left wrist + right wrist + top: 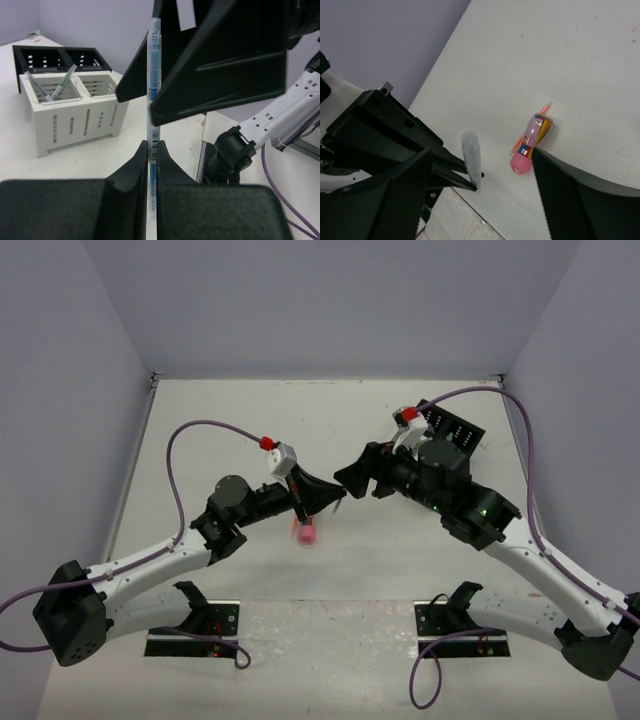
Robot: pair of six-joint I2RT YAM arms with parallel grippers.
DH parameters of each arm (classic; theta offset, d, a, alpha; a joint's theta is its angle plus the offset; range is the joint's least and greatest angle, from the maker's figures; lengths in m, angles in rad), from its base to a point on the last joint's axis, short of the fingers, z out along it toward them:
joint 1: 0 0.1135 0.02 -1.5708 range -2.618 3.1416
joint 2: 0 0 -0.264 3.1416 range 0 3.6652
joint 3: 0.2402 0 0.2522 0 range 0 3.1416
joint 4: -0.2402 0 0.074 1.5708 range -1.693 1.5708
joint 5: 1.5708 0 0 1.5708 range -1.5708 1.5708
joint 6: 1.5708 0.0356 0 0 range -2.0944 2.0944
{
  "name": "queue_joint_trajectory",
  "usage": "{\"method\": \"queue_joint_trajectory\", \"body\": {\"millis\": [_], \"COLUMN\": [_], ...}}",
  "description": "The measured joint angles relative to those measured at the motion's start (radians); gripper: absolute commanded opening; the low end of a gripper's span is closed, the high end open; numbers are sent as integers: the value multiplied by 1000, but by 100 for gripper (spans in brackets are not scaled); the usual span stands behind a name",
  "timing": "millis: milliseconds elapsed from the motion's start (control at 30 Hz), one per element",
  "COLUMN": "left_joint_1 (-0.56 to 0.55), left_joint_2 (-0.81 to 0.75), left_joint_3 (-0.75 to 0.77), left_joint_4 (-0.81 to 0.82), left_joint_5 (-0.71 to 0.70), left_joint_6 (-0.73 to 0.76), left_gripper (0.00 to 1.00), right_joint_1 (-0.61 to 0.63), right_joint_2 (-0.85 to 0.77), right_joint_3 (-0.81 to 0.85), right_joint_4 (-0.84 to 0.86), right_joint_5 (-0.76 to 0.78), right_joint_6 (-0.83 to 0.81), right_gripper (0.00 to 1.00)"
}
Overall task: Sort the stationery into containers
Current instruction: Place the pen in the storage box.
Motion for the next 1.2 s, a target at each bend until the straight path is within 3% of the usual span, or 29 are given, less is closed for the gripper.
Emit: {"method": "queue_joint_trajectory", "body": {"millis": [67,100,133,200,233,400,567,700,967,1000,1033,1067,1167,1200], "left_joint_1": [-8,-12,-15,-17,-18,-20,-19,-18,-18,-18,-18,-18,-18,-18], "left_joint_2": [4,4,5,9,12,19,5,-35,-44,-47,-53,-61,-70,-67], "left_joint_3": [-1,-1,-1,-1,-1,49,161,157,104,94,84,76,63,62], "left_joint_4": [25,34,37,42,45,-94,-466,-685,-918,-932,-945,-956,-972,-973], "left_joint_5": [19,26,25,21,19,-87,-455,-638,-745,-745,-745,-745,-746,-746], "left_joint_6": [-2,-2,-1,0,1,17,-31,-86,-148,-149,-149,-149,-149,-149], "left_gripper": [0,8,21,87,99,100,100,100,100,100,100,100,99,98], "right_joint_1": [-5,-6,-7,-6,-5,-65,-251,-363,-445,-445,-445,-445,-444,-444], "right_joint_2": [5,8,12,16,17,22,54,173,453,484,510,528,545,540], "right_joint_3": [5,10,14,19,21,22,33,104,163,163,163,163,141,133], "right_joint_4": [1,2,7,13,14,18,35,64,114,116,115,113,125,127], "right_joint_5": [0,0,-6,-9,-5,82,271,379,454,457,460,461,467,469], "right_joint_6": [4,6,13,14,8,-30,-119,-188,-218,-217,-217,-217,-203,-201], "right_gripper": [7,0,0,0,0,0,0,0,1,11,33,46,68,85]}}
